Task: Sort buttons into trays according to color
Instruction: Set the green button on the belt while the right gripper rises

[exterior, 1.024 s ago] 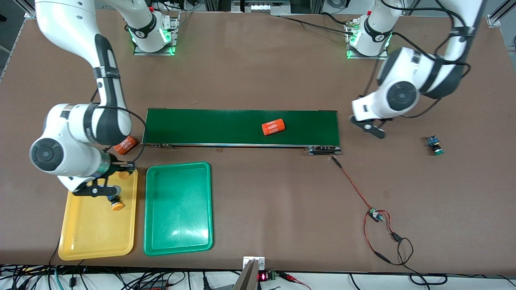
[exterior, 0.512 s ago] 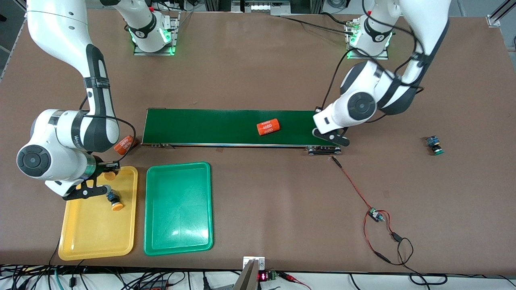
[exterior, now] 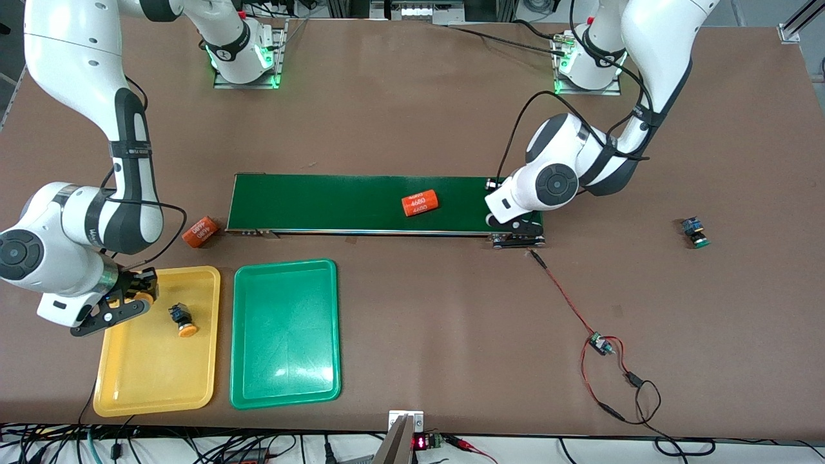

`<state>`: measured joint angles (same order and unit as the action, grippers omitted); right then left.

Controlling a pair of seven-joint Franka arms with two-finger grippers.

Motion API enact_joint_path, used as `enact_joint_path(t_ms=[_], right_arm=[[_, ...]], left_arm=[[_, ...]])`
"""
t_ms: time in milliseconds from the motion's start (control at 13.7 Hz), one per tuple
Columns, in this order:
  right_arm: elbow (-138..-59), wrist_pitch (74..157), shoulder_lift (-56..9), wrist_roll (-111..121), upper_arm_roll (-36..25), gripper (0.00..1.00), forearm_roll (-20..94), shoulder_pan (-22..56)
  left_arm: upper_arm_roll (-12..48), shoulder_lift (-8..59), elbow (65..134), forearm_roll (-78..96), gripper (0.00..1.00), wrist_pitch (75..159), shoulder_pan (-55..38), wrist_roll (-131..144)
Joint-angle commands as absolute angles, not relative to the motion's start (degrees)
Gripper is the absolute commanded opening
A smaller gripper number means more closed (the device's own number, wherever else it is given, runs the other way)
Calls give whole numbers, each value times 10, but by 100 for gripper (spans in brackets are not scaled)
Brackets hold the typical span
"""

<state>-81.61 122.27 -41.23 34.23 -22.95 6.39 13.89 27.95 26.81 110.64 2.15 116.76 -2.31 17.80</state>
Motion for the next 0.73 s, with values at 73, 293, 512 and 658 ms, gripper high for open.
enact_joint_path(t_ms=[73, 293, 512, 658], right_arm=[[-801, 1276, -438, 376, -220, 0, 59, 116], [-804, 1325, -455, 411, -218, 0, 65, 108], [-813, 1370, -468, 418, -217, 0, 65, 105], [-814, 1386, -473, 417, -217, 30, 66, 104]], left_arm=[[285, 213, 1092, 33, 100, 1123, -10, 188], [282, 157, 1063, 28, 100, 1072, 21, 186], [238, 147, 1057, 6, 100, 1052, 47, 185], [202, 149, 1060, -23, 100, 1053, 54, 179]])
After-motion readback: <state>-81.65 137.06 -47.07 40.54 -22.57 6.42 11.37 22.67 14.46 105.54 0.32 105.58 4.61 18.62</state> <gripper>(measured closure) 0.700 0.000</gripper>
